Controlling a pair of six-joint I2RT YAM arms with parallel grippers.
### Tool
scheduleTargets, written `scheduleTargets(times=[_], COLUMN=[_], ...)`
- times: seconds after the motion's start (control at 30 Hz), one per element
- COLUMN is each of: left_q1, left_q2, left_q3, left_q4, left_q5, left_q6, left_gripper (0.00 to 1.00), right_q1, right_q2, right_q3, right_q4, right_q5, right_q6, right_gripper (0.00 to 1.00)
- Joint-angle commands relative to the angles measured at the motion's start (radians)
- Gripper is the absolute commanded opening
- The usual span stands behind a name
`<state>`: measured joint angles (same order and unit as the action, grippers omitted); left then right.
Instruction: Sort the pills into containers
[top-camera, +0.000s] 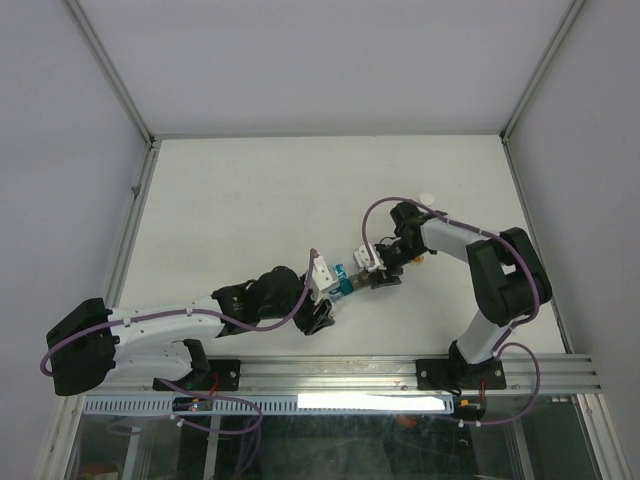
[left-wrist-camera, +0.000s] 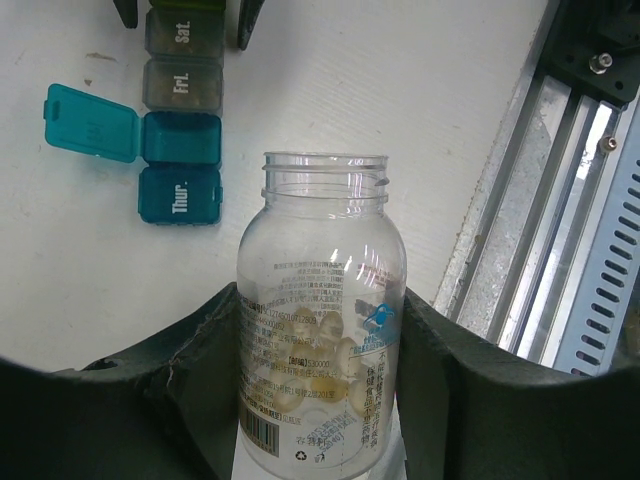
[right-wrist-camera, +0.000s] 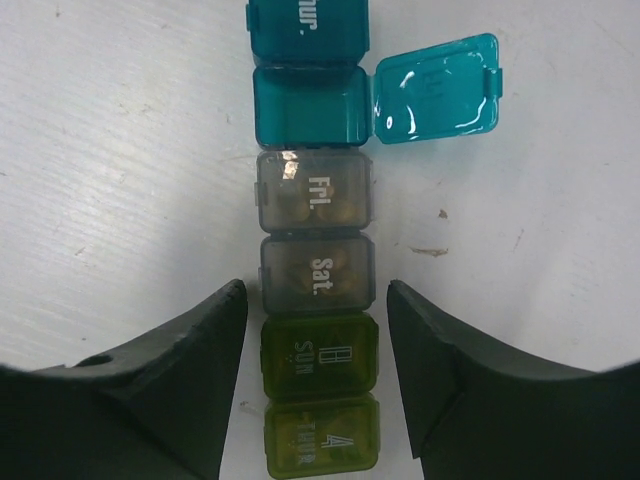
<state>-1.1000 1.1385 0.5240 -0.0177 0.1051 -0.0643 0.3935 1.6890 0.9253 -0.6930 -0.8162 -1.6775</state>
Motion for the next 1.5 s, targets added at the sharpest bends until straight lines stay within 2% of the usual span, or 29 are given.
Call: scheduleTargets(times=[0.0,0.23,0.43,0.57,0.7,0.8,0.83,1.03,1.17,1.3,1.47], left_q1=[-0.004,-0.004,-0.004,-0.004,-0.003,0.012,0.021,0.085,0.111,0.135,0.159], left_q2=[-0.011,-0.002,0.055,0.103,0.162,0.208,0.221,0.28,0.362,0.435,0.511], left_q3=[-0.015,-0.025,0.028,0.115,0.207,0.269,0.287,0.383,0.465,0.522,0.593], left_q4=[0.11,0.142,0.118,0.012,-0.097,-0.184,-0.209,-0.319,-0.389,-0.437,-0.486], left_q5=[0.021,0.034,0.081,0.109,0.114,0.12,0.127,0.191,0.23,0.259,0.247], left_q6=[-0.005,0.042,0.103,0.191,0.265,0.297,0.303,0.336,0.349,0.36,0.356], left_gripper=[0.0,0.0,0.0,0.0,0.0,0.0,0.0,0.0,0.0,0.0,0.0], right_q1=[0.001,-0.038,-0.11,-0.143,-0.156,-0.168,-0.173,-0.244,-0.354,-0.423,-0.458], right_q2=[-0.037,-0.057,-0.113,-0.153,-0.186,-0.219,-0.234,-0.313,-0.352,-0.35,-0.321], right_q3=[-0.013,-0.027,-0.09,-0.118,-0.133,-0.126,-0.123,-0.129,-0.131,-0.127,-0.117], right_q4=[0.025,-0.028,-0.039,-0.064,-0.07,-0.08,-0.083,-0.082,-0.087,-0.096,-0.139], right_q5=[0.038,0.074,0.081,0.077,0.037,-0.026,-0.047,-0.155,-0.223,-0.289,-0.326], right_q6=[0.017,0.016,-0.022,-0.051,-0.04,-0.009,0.002,0.113,0.195,0.268,0.269], right_gripper=[0.59,0.49,0.49,0.5,0.7,0.96,0.99,0.99,0.99,0.99,0.99])
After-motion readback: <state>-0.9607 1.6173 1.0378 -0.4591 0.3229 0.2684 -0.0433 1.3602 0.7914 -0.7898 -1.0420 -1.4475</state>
